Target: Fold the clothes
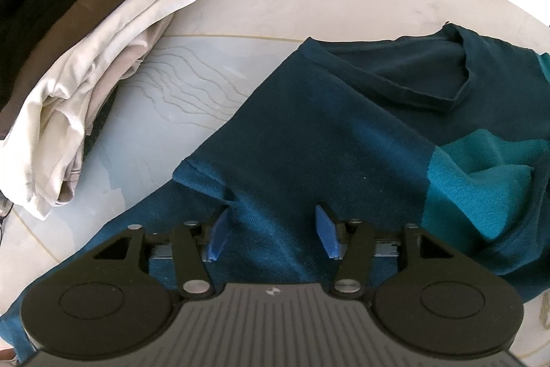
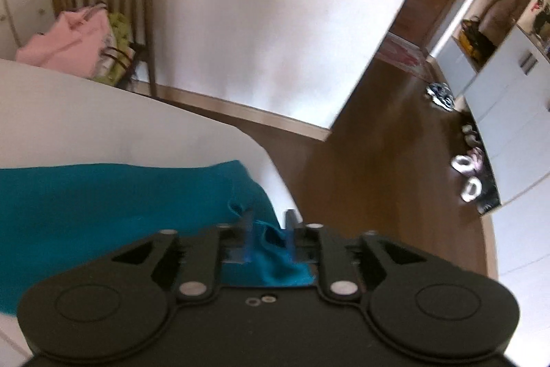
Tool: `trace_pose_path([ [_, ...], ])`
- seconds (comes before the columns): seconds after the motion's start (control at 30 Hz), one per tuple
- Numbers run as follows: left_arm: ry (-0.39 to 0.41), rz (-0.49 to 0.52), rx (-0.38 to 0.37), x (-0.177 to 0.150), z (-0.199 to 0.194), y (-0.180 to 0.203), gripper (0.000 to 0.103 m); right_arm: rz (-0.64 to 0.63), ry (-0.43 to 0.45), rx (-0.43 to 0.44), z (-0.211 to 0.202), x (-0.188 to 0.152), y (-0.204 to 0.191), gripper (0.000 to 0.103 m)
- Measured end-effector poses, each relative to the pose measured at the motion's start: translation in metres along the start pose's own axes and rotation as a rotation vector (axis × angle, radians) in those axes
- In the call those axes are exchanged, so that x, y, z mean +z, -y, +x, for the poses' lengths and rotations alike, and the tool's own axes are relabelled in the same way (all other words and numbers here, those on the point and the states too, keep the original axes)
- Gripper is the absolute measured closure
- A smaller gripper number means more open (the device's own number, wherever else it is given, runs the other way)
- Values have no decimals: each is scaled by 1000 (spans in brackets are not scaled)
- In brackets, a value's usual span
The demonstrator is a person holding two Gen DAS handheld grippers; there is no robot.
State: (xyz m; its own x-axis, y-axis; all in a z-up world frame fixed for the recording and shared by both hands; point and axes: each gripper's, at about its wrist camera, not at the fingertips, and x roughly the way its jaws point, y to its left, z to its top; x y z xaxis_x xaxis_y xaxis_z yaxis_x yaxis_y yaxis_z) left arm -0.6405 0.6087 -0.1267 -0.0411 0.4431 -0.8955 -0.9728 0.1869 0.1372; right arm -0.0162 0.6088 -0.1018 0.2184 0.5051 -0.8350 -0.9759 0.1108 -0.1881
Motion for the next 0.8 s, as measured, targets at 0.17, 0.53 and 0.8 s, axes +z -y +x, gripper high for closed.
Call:
trace_pose_path([
  [0.17, -4, 34, -2, 0, -3, 2, 46, -93, 44, 94, -39, -16, -16, 0],
  [0.53, 37, 161, -239, -36, -56, 24, 21, -302, 10, 443, -123, -94, -123, 0],
  [0.8, 8, 296, -479, -79, -70, 46, 18, -401, 50, 591, -176, -127, -246, 0],
])
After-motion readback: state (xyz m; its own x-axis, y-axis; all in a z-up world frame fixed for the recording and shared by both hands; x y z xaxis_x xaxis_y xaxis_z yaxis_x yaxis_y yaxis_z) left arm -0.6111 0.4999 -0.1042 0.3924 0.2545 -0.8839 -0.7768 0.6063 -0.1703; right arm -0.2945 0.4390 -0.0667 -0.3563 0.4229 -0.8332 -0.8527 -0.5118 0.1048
